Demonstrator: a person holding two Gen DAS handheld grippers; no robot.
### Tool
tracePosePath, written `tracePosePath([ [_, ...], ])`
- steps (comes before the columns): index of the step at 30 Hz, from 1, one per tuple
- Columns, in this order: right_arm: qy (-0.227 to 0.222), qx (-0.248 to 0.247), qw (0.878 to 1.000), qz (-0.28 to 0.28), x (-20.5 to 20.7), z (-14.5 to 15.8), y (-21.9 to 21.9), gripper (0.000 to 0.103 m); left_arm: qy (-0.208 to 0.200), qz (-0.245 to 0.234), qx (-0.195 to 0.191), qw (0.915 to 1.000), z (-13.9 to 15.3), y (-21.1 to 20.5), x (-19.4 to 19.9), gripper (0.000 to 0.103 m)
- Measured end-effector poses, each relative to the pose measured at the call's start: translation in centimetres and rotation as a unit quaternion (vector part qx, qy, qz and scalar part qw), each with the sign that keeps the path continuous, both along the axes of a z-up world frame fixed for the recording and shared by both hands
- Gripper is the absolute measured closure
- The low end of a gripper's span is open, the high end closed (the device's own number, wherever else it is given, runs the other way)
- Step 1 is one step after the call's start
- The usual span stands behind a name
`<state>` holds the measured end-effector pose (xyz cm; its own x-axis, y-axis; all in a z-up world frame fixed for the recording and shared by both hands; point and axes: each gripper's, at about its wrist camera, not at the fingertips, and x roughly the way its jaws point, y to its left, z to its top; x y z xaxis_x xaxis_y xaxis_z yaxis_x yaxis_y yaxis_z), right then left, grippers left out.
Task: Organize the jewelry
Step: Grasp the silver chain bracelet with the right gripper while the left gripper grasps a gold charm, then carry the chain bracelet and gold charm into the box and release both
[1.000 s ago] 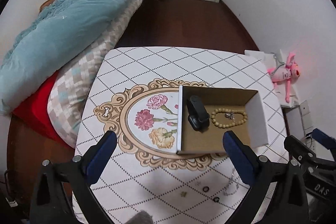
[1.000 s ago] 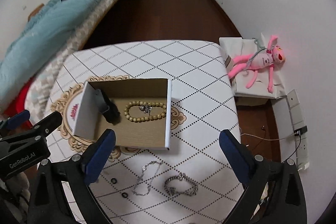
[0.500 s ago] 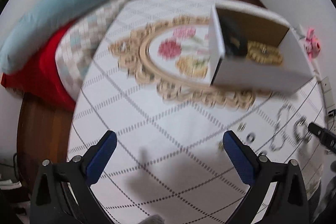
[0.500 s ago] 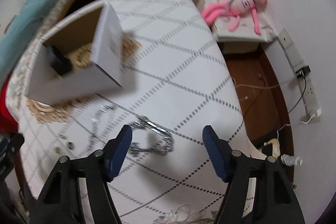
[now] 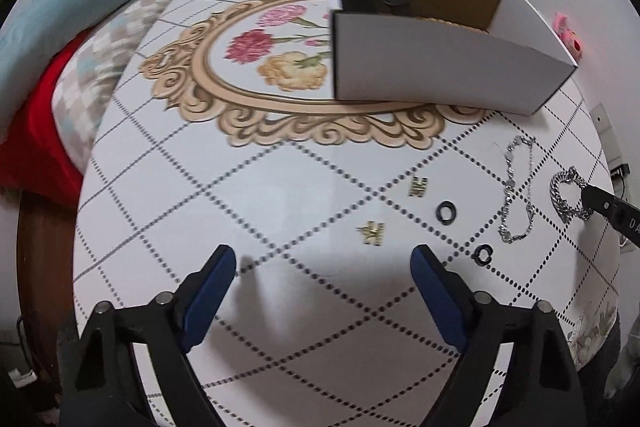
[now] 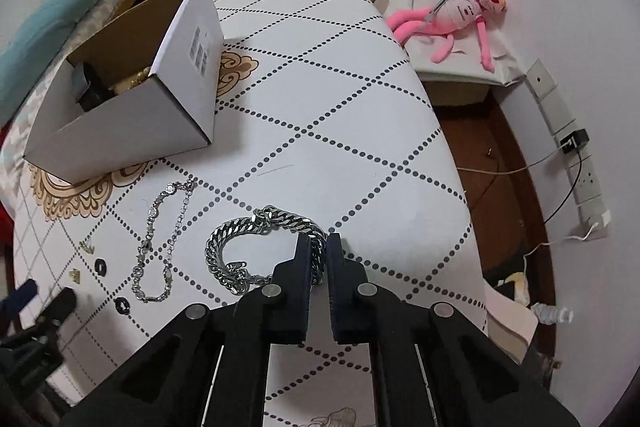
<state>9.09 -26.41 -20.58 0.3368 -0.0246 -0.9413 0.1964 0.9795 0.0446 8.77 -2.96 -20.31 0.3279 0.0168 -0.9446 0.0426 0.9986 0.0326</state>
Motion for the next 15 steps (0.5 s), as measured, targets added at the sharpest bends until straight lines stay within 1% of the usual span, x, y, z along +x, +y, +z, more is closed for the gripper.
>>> tracePosePath([
  [1, 0.0, 0.003, 1.0, -0.002, 0.0, 0.1, -0.1, 0.096, 0.002, -0.003, -0.001, 1.0, -0.2, -0.2, 0.1, 0.029],
  [3, 0.0, 0.006, 1.0, -0.003, 0.0, 0.2, -0.1, 0.096, -0.001, -0.006, -0.003, 1.0, -0.2, -0.5, 0.1, 0.034],
  [4, 0.0, 0.006, 1.0, -0.004, 0.0, 0.2, -0.1, 0.096, -0.003, -0.007, -0.004, 1.0, -0.2, -0.6, 0.2, 0.038],
  [5, 0.0, 0.006, 1.0, -0.004, 0.2, 0.2, -0.2, 0.096, -0.007, -0.012, -0.008, 0.9999, -0.1, -0.8, 0.3, 0.048],
  [6, 0.0, 0.006, 1.0, -0.004, 0.2, 0.3, -0.2, 0.096, -0.009, -0.015, -0.011, 0.9998, 0.0, -1.0, 0.3, 0.055],
  [8, 0.001, 0.009, 1.0, -0.006, 0.3, 0.3, -0.4, 0.096, -0.01, -0.025, -0.014, 0.9995, 0.2, -1.5, 0.4, 0.074],
  [9, 0.002, 0.01, 1.0, -0.007, 0.3, 0.3, -0.4, 0.096, -0.011, -0.03, -0.013, 0.9994, 0.3, -1.8, 0.3, 0.078],
  [11, 0.003, 0.011, 1.0, -0.008, 0.4, 0.4, -0.5, 0.096, -0.012, -0.034, -0.015, 0.9992, 0.3, -2.1, 0.4, 0.091],
  [15, 0.004, 0.015, 1.0, -0.01, 0.5, 0.4, -0.5, 0.097, -0.015, -0.035, -0.016, 0.9991, 0.4, -2.2, 0.2, 0.092],
])
